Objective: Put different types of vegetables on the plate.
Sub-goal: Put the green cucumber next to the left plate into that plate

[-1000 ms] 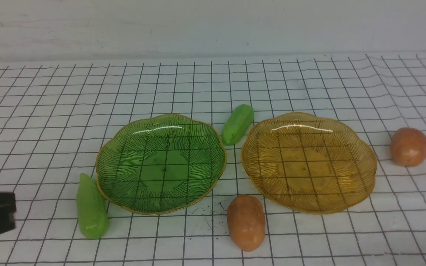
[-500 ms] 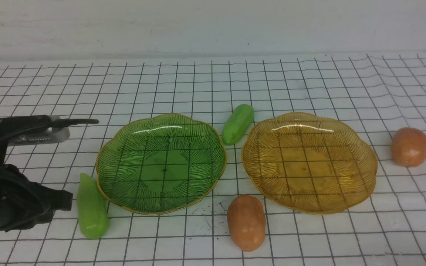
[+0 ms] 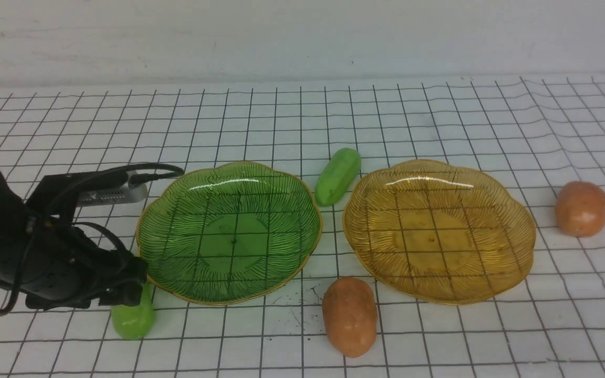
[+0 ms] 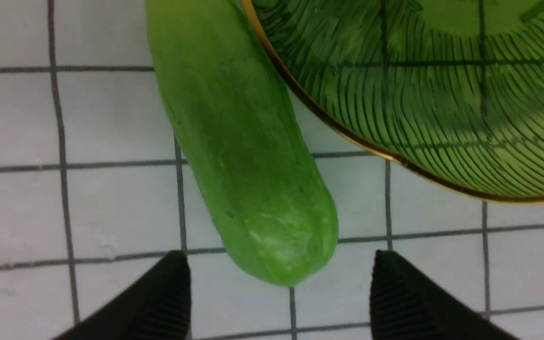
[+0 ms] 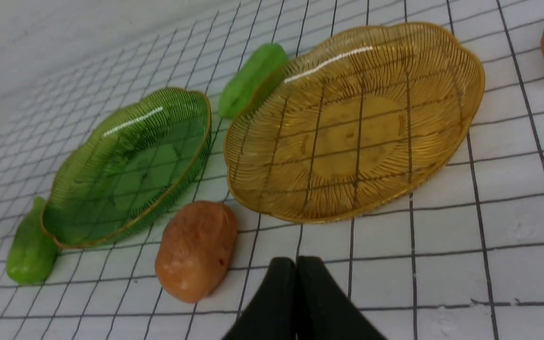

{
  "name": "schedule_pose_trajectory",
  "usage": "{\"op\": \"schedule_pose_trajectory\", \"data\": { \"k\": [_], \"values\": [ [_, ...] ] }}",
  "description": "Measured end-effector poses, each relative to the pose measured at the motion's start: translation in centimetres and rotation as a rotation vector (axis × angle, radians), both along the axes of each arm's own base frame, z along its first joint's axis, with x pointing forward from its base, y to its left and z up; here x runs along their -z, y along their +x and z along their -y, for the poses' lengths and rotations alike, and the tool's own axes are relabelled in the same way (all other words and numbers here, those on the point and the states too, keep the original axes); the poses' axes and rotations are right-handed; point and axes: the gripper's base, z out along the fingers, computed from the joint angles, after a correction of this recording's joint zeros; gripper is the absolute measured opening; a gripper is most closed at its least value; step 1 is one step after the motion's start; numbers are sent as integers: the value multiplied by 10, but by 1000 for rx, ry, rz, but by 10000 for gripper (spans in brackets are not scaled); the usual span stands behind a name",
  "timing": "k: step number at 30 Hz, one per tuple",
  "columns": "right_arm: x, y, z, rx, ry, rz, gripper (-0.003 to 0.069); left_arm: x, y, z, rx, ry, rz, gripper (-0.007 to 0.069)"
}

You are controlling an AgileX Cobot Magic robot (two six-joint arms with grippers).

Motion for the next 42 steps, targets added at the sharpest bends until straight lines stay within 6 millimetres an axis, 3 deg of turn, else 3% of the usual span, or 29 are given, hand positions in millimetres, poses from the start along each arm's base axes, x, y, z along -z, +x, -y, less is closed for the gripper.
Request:
{"op": "schedule_pose_trajectory", "data": {
  "k": [4,9,16,20,23,27,32,33,37,38,42],
  "values": [
    [1,1,-2,-20,-3,-17,-10,16,9,0,5,10,-20,594],
    [1,1,-2,-29,-14,-17,-10,32,14,0,15,17,-56,596],
    [1,1,-2,-39,-34,-8,-10,47,20,0,25,26,-79,536],
    [1,1,-2,-38,-34,-8,-10,49,20,0,24,26,-91,441],
    [1,1,-2,-38,-34,-8,-10,48,17,-1,15,33,-122,415],
    [1,1,-2,-38,-34,-8,-10,34,8,-8,-45,95,-161,415],
    [1,1,-2,-39,-24,-8,-10,-10,8,-12,-67,142,-78,415],
    [1,1,-3,-40,-12,-9,-10,-28,9,-7,-34,143,-13,415],
    [-1,1,-5,-44,31,-8,-10,-59,13,10,100,148,114,415],
    [-2,1,-6,-46,53,-11,-10,-69,17,24,176,137,189,415],
    [-10,5,-7,-72,45,-35,-10,-69,24,48,265,118,273,415]
  ]
}}
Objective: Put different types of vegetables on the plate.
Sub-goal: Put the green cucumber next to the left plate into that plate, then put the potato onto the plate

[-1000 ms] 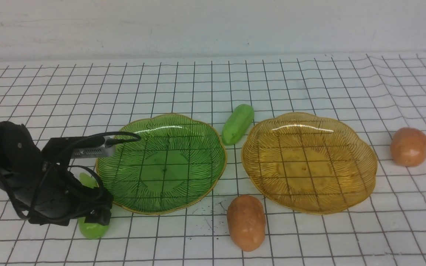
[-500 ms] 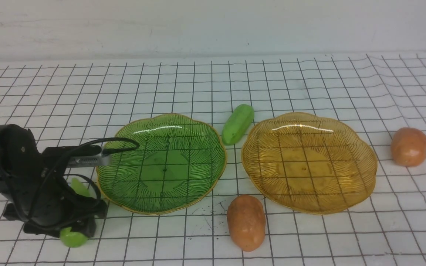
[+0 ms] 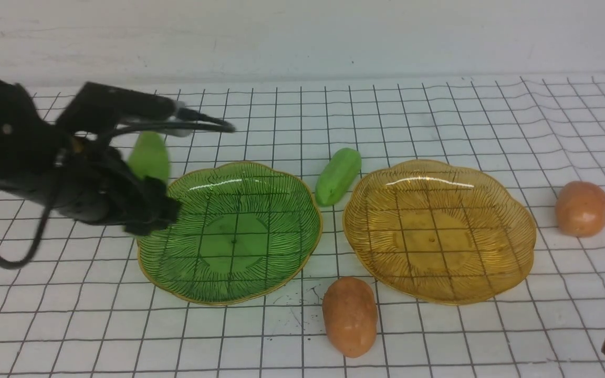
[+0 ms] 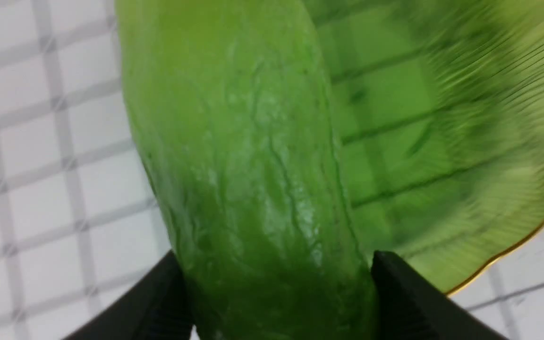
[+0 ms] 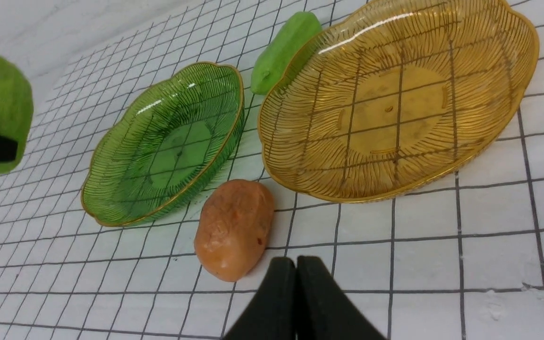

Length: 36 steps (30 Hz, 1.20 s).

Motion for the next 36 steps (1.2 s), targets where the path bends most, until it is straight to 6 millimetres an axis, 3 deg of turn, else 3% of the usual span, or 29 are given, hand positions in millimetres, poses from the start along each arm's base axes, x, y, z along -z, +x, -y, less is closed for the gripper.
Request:
{"op": "schedule_pose_trajectory", "data": {
  "k": [5,7,10,15,19,20,21,24,27,28,32,36],
  "values": [
    [-37,15,-8,-152,-80,-153,-10,27,14,19,8,-12,-42,415],
    [-53,29,-10,-238,-130,-280,-10,44,21,21,-25,-17,-93,417],
    [-63,49,-9,-264,-177,-352,-10,53,24,22,-42,-15,-134,459],
    [-71,77,-17,-302,-200,-405,-10,47,28,24,-46,-6,-179,602],
    [-64,86,-32,-367,-231,-470,-10,33,30,25,-43,-2,-202,625],
    [-54,92,-47,-427,-266,-509,-10,25,29,27,-48,-20,-241,598],
    [-53,93,-49,-433,-270,-512,-10,23,29,28,-47,-25,-253,587],
    [-39,104,-76,-500,-301,-528,-6,14,24,31,-30,-47,-327,459],
    [-17,124,-113,-482,-314,-620,26,5,12,31,19,-40,-421,122],
    [-10,132,-122,-462,-328,-658,42,0,7,30,29,-37,-422,60],
    [9,157,-144,-441,-398,-712,128,-21,-9,25,43,-47,-375,1],
    [21,179,-160,-439,-430,-728,255,-46,-44,14,50,-70,-294,-8]
  ]
}}
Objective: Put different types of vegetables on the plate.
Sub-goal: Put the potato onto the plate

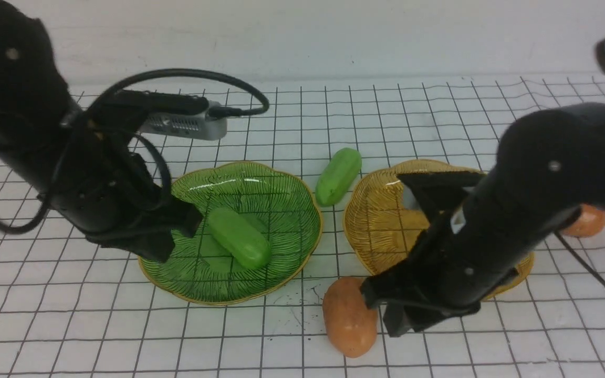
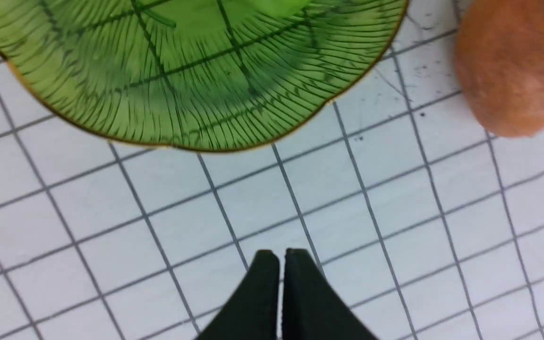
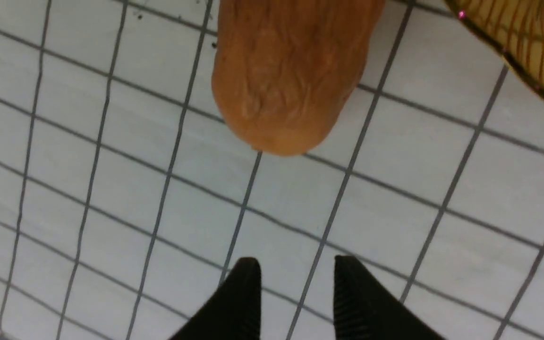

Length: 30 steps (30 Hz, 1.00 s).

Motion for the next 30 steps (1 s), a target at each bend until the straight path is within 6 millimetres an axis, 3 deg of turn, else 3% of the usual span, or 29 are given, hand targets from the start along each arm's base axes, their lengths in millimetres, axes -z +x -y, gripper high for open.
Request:
{"op": "schedule_pose_trajectory", "data": {
  "k": [8,12,15,21,25,26,30],
  "values": [
    [18,35,-24,9,6,30,595,-21,-72,-23,-4,-49,157,-8],
    [39,46,-35,21,-15,-8,678,-28,-97,-30,-4,-69,221,-8],
    [53,50,-39,34,-15,-41,689,-36,-111,-35,-4,-87,277,-8],
    [62,54,-43,48,-5,-53,674,-42,-121,-38,-4,-100,319,-8],
    [71,58,-43,36,-34,-35,589,-42,-121,-39,-4,-91,322,-8],
    [71,58,-43,34,-37,-32,534,-42,-121,-39,-4,-84,324,-8],
    [64,54,-42,1,-36,-44,534,-42,-120,-40,-4,-67,328,-8]
  ]
}}
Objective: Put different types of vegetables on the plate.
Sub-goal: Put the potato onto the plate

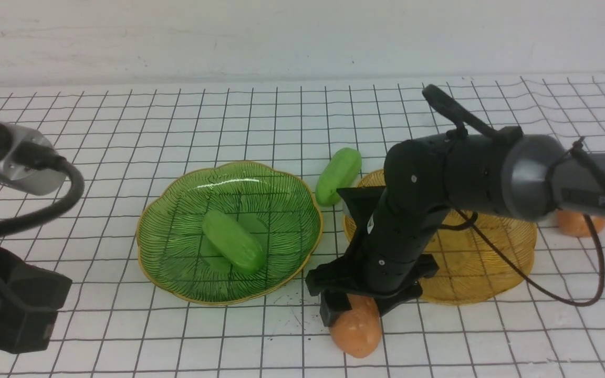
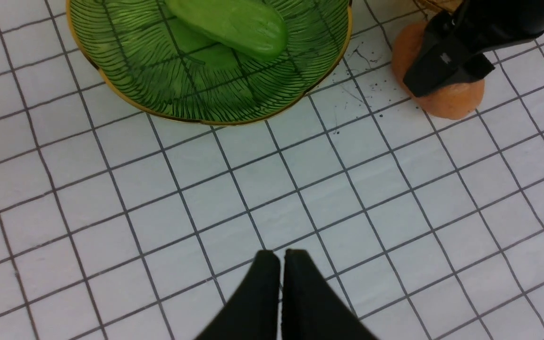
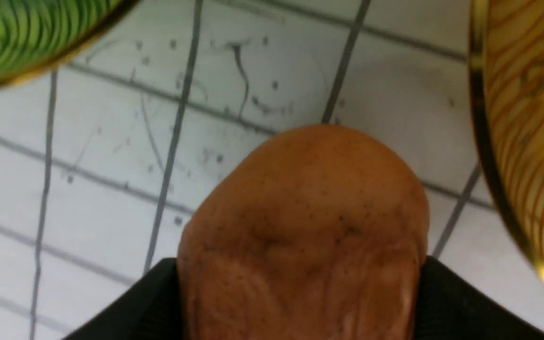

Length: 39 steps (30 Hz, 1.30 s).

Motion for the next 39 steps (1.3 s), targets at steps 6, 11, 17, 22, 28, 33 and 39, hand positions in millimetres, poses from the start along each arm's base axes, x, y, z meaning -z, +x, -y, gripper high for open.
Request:
{"op": "schedule_pose_trajectory", "data": {
  "k": [6,11,17,22,28,33,39],
  "values": [
    [-59,-19,8,-40,87,52,534,0,0,-1,-2,7,2,-8],
    [-118,-19,57,47,36,264,534,3,1,0,-2,8,2,-8],
    [-109,17,117,286,-51,278,534,7,6,1,-9,-10,47,-8],
    [-69,45,139,333,-25,168,534,7,15,6,-17,-62,89,-8],
    [-48,59,140,337,-19,125,584,15,31,17,-8,-127,37,-8],
    [-63,63,142,307,-54,139,670,26,44,23,16,-107,-15,-8],
    [-99,72,156,257,-200,209,674,29,55,25,3,-114,0,-8]
  ]
}}
